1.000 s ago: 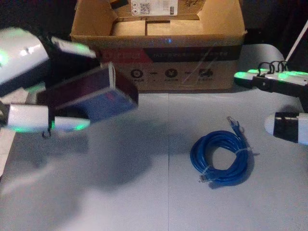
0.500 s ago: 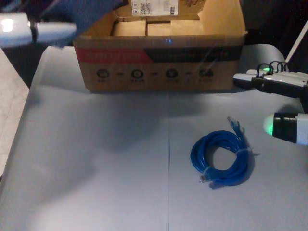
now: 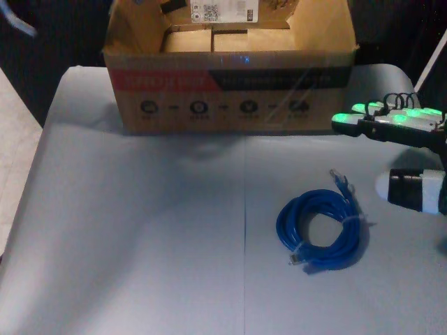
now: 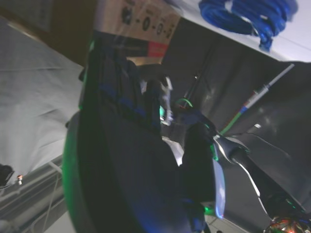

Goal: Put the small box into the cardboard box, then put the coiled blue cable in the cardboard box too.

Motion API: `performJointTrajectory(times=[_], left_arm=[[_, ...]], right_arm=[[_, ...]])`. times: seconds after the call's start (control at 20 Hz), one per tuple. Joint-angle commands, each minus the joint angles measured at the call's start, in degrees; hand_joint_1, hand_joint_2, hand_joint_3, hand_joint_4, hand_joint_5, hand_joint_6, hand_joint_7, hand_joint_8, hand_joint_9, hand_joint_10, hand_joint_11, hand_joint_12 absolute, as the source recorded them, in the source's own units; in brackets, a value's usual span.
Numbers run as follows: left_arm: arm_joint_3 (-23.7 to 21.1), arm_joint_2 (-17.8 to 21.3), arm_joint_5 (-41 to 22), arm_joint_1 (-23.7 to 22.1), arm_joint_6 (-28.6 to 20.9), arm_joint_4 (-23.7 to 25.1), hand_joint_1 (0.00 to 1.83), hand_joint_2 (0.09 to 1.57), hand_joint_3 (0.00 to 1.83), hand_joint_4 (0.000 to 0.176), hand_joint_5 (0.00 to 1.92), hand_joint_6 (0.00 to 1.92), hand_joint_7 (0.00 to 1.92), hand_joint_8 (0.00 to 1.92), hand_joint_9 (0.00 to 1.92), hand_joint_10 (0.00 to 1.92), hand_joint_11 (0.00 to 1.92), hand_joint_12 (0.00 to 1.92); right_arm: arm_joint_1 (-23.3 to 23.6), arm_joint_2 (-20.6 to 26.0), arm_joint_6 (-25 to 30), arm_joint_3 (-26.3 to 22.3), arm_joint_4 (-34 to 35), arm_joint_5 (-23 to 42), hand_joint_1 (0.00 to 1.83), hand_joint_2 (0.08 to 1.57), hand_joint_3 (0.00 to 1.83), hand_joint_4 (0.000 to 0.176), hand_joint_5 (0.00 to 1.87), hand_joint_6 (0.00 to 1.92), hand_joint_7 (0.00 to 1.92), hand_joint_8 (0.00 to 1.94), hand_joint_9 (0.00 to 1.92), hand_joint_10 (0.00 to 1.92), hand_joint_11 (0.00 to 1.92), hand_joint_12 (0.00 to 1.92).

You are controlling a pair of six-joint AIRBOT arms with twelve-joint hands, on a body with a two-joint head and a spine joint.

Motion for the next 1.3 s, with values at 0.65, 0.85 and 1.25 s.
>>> performJointTrajectory(times=[0.65, 0.85, 1.25], left_arm=[[9.0, -8.7, 1.3, -0.2, 0.0, -4.0, 0.58, 0.83, 0.00, 0.176, 0.06, 0.00, 0.10, 0.00, 0.27, 0.00, 0.01, 1.15], [6.8, -6.3, -0.4, -0.4, 0.0, -3.3, 0.54, 0.86, 0.00, 0.176, 0.00, 0.00, 0.02, 0.00, 0.07, 0.00, 0.00, 0.47], [-8.2, 11.1, -11.4, 8.2, 0.0, -0.4, 0.43, 0.87, 0.00, 0.176, 0.01, 0.00, 0.00, 0.00, 0.01, 0.00, 0.00, 0.12]], right_arm=[[1.2, -1.6, 0.9, 1.7, 0.4, 6.9, 0.02, 1.36, 0.00, 0.176, 0.20, 0.00, 0.13, 0.00, 0.12, 0.00, 0.06, 0.13], [1.2, -1.7, 1.9, 1.7, 0.4, 6.9, 0.05, 1.36, 0.00, 0.176, 0.20, 0.00, 0.10, 0.00, 0.09, 0.00, 0.03, 0.13], [1.2, -0.1, 5.4, 1.2, 0.5, 7.0, 0.24, 1.29, 0.01, 0.176, 0.21, 0.00, 0.12, 0.00, 0.11, 0.00, 0.02, 0.21]])
